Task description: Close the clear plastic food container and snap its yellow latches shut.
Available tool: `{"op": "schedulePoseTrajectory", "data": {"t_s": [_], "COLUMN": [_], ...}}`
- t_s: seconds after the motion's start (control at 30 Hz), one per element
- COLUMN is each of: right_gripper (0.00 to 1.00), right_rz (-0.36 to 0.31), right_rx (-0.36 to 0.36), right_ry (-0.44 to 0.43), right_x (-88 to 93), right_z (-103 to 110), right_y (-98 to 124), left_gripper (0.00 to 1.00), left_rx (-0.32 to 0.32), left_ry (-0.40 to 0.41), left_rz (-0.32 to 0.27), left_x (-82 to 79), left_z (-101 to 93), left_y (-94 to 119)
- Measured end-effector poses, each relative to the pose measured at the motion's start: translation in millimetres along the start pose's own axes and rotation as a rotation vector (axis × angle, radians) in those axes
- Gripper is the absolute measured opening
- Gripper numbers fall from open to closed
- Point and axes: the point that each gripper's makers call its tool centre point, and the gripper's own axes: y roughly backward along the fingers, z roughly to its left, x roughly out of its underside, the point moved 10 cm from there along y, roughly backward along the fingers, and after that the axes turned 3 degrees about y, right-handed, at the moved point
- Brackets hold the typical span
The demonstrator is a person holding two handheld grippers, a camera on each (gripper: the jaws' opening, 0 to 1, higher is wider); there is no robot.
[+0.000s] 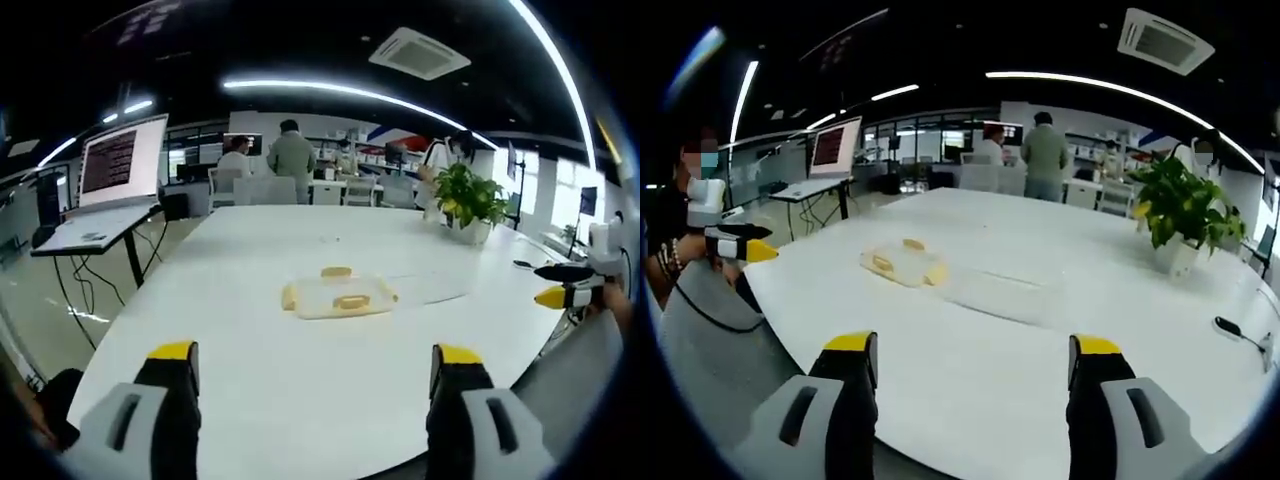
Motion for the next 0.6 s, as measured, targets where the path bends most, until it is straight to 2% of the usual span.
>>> {"op": "schedulePoseTrajectory", "data": {"t_s": [0.43, 0.6], "right_gripper": [0.74, 0.74], "right_rz": [0.01, 0.014], "right_rx": [-0.003, -0.004], "right_ry": [0.002, 0.004], "right_x": [0.5, 0.9], "right_z": [0.0, -0.2], "right_y": [-0.4, -0.9], "left_gripper": [0.91, 0.92], "left_rx": [0.0, 0.002], "left_ry": [-0.011, -0.004], "left_rz": [0.017, 0.002], "left_x": [0.9, -0.1], "left_z": [-0.7, -0.6], "left_y": [0.1, 0.6]}}
